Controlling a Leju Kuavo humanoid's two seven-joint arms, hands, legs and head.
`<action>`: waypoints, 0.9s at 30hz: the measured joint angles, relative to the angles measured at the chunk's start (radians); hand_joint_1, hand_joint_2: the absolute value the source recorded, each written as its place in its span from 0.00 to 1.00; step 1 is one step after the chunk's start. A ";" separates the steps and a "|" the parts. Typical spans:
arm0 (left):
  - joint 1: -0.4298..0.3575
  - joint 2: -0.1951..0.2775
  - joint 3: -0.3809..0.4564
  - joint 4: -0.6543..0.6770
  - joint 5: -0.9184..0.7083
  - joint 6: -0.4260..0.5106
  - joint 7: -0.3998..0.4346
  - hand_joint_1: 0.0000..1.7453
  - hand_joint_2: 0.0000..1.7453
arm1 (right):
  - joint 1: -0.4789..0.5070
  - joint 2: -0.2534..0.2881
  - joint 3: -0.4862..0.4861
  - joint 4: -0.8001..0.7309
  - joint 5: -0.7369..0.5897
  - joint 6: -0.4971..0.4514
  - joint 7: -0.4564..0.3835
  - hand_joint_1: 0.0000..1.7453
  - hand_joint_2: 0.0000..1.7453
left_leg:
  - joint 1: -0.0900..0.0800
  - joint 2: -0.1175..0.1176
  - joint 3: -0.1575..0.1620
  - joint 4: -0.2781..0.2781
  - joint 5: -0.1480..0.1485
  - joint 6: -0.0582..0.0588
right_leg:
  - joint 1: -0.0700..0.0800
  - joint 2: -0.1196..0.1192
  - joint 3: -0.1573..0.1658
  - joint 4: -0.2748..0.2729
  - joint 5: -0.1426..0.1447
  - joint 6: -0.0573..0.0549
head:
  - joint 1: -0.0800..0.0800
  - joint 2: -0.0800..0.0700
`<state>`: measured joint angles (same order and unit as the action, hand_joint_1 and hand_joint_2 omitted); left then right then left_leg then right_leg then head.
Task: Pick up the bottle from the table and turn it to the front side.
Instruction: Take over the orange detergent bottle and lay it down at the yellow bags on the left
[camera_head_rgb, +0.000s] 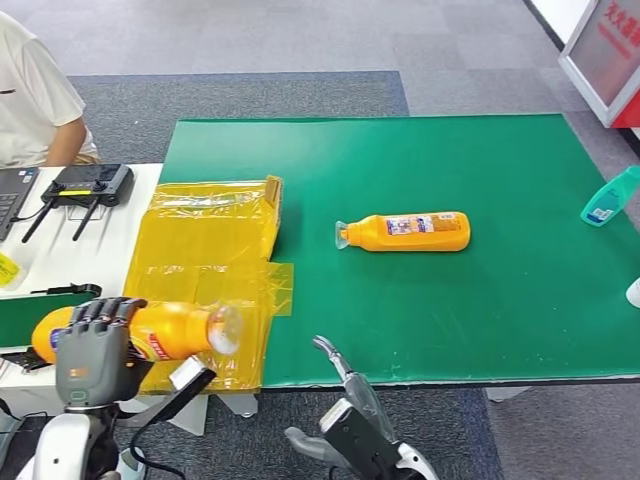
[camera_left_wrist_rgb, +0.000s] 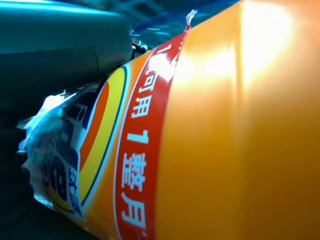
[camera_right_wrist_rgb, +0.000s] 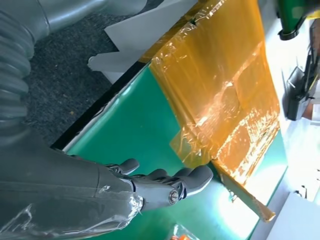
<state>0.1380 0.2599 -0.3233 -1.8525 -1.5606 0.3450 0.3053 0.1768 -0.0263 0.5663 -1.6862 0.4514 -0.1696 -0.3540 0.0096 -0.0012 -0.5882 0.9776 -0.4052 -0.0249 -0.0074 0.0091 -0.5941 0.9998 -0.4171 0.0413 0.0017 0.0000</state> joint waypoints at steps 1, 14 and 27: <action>-0.024 0.005 -0.013 0.027 0.012 -0.020 -0.045 1.00 1.00 | -0.002 0.000 -0.003 -0.002 -0.001 0.010 -0.004 0.00 1.00 | 0.000 0.000 0.000 0.000 0.000 0.000 | 0.000 0.000 0.000 0.000 0.000 0.000 | 0.000 0.000; -0.429 -0.048 -0.054 0.460 0.132 -0.207 -0.250 1.00 1.00 | -0.042 0.002 -0.014 -0.008 -0.013 0.105 -0.039 0.00 1.00 | -0.001 0.000 -0.001 0.000 0.004 0.000 | -0.001 0.000 -0.001 0.000 0.005 0.000 | 0.000 0.000; -0.633 -0.149 -0.111 0.766 0.175 -0.259 -0.236 1.00 1.00 | -0.076 0.009 -0.014 -0.008 -0.018 0.136 -0.042 0.00 1.00 | -0.001 0.000 -0.004 0.000 0.005 0.001 | -0.001 0.000 -0.003 0.000 0.005 0.001 | 0.000 0.000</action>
<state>-0.4950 0.1111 -0.4346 -1.0869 -1.3851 0.0860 0.0690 0.1005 -0.0172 0.5524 -1.6945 0.4337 -0.0336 -0.3960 0.0089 -0.0011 -0.5918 0.9779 -0.4004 -0.0243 -0.0085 0.0092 -0.5973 0.9996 -0.4118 0.0421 0.0016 0.0000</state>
